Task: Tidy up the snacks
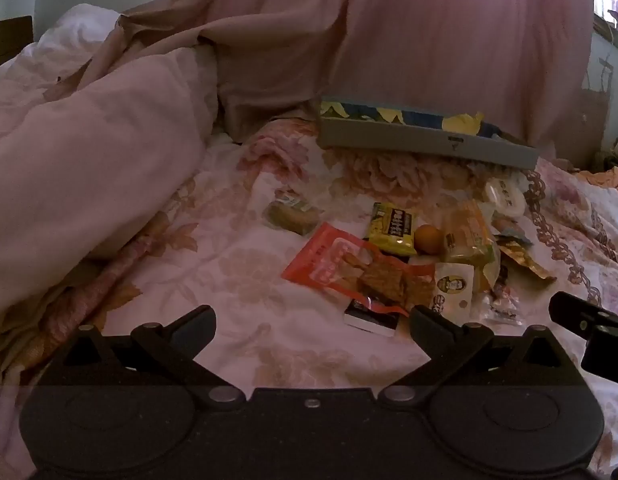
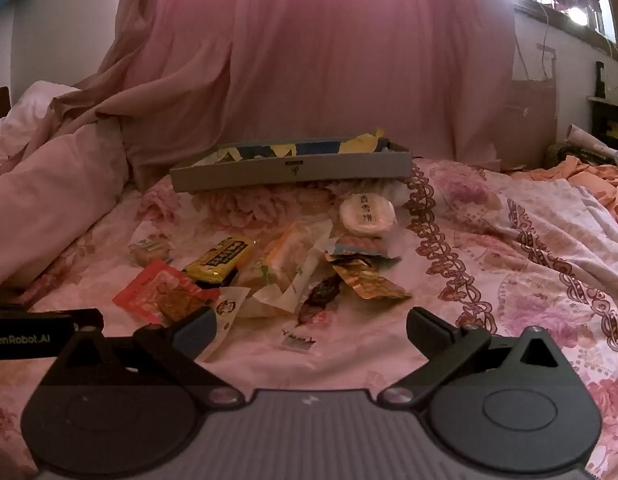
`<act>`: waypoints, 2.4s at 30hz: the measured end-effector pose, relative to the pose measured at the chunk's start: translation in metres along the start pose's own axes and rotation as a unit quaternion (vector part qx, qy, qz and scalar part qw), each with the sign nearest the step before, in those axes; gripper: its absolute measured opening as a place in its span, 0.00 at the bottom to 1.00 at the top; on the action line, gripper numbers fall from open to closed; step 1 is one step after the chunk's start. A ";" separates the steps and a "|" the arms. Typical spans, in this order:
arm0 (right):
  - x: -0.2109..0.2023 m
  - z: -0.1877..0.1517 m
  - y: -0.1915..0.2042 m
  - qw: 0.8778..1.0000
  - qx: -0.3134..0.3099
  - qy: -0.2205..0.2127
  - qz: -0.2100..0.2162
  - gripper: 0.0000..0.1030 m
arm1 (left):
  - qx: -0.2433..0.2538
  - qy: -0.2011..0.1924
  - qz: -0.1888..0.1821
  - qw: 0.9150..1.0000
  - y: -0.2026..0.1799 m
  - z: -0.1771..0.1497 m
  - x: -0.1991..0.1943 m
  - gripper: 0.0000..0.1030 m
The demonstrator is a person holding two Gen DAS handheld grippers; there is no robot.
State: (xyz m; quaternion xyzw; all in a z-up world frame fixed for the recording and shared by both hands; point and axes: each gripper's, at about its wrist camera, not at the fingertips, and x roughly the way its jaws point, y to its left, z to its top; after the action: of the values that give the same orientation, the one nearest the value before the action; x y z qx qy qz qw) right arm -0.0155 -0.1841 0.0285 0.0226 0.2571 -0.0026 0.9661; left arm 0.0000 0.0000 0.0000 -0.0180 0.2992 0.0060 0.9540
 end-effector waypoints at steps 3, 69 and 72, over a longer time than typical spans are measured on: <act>0.000 0.000 0.000 1.000 0.001 -0.002 0.000 1.00 | 0.001 0.001 0.001 1.000 0.000 0.000 0.000 0.99; -0.001 0.001 0.000 1.000 0.013 0.007 0.005 1.00 | 0.001 0.003 -0.002 1.000 0.000 -0.002 -0.001 0.99; -0.001 0.001 0.000 1.000 0.013 0.008 0.005 1.00 | 0.002 0.004 -0.001 1.000 -0.001 -0.002 0.001 0.99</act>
State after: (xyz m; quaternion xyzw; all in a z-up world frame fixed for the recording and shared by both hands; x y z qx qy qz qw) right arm -0.0157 -0.1843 0.0293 0.0364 0.2643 -0.0005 0.9637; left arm -0.0003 -0.0012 -0.0017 -0.0168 0.3030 0.0043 0.9528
